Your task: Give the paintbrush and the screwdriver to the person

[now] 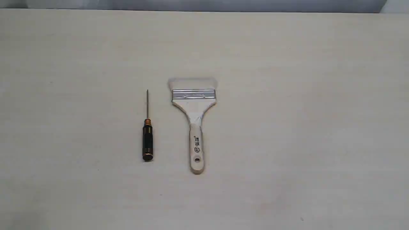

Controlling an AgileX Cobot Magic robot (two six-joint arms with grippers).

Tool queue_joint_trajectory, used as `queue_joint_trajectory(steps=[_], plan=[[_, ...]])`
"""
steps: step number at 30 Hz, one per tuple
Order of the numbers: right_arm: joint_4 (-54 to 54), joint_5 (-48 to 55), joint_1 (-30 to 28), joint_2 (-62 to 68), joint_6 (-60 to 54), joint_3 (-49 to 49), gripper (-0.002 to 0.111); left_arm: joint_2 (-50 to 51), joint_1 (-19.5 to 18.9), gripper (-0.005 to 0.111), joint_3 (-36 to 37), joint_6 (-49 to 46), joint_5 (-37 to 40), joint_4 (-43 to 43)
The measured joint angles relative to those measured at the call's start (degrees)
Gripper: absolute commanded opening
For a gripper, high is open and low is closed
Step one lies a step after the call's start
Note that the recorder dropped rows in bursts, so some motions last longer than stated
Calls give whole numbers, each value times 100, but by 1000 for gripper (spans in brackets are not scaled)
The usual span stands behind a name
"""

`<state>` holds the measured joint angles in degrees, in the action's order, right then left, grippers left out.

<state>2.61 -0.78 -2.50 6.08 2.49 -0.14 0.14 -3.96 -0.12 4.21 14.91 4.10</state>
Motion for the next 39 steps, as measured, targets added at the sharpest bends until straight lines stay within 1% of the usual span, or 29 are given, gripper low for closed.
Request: queue_joint_trajectory(steps=[9, 14, 18, 19, 21, 23, 24, 26, 28, 30, 32, 34, 37, 39], plan=[[-68, 0, 0, 0, 0, 0, 5, 0, 0, 0, 0, 0, 0, 0], [-711, -27, 0, 0, 0, 0, 5, 0, 0, 0, 0, 0, 0, 0], [-1165, -253, 0, 0, 43, 0, 5, 0, 0, 0, 0, 0, 0, 0], [-1201, -338, 0, 0, 140, 0, 5, 0, 0, 0, 0, 0, 0, 0], [-1243, -447, 125, 0, 383, -45, 10, 0, 0, 0, 0, 0, 0, 0], [-1147, -524, 410, 0, 633, -257, 24, 0, 0, 0, 0, 0, 0, 0], [-1079, -561, 566, 0, 688, -389, 28, 0, 0, 0, 0, 0, 0, 0], [-939, -594, 1035, 80, 754, -803, 46, 0, 0, 0, 0, 0, 0, 0], [-833, -532, 1561, 311, 754, -1245, 53, 0, 0, 0, 0, 0, 0, 0], [-604, -249, 2034, 652, 743, -1807, 53, 0, 0, 0, 0, 0, 0, 0], [-398, 229, 2576, 1274, 721, -2447, 53, 0, 0, 0, 0, 0, 0, 0], [-293, 766, 2915, 1852, 709, -3086, 53, 0, 0, 0, 0, 0, 0, 0], [-209, 1729, 3429, 3155, 657, -4206, 53, 0, 0, 0, 0, 0, 0, 0], [-92, 2252, 3673, 3983, 635, -4874, 53, 0, 0, 0, 0, 0, 0, 0]])
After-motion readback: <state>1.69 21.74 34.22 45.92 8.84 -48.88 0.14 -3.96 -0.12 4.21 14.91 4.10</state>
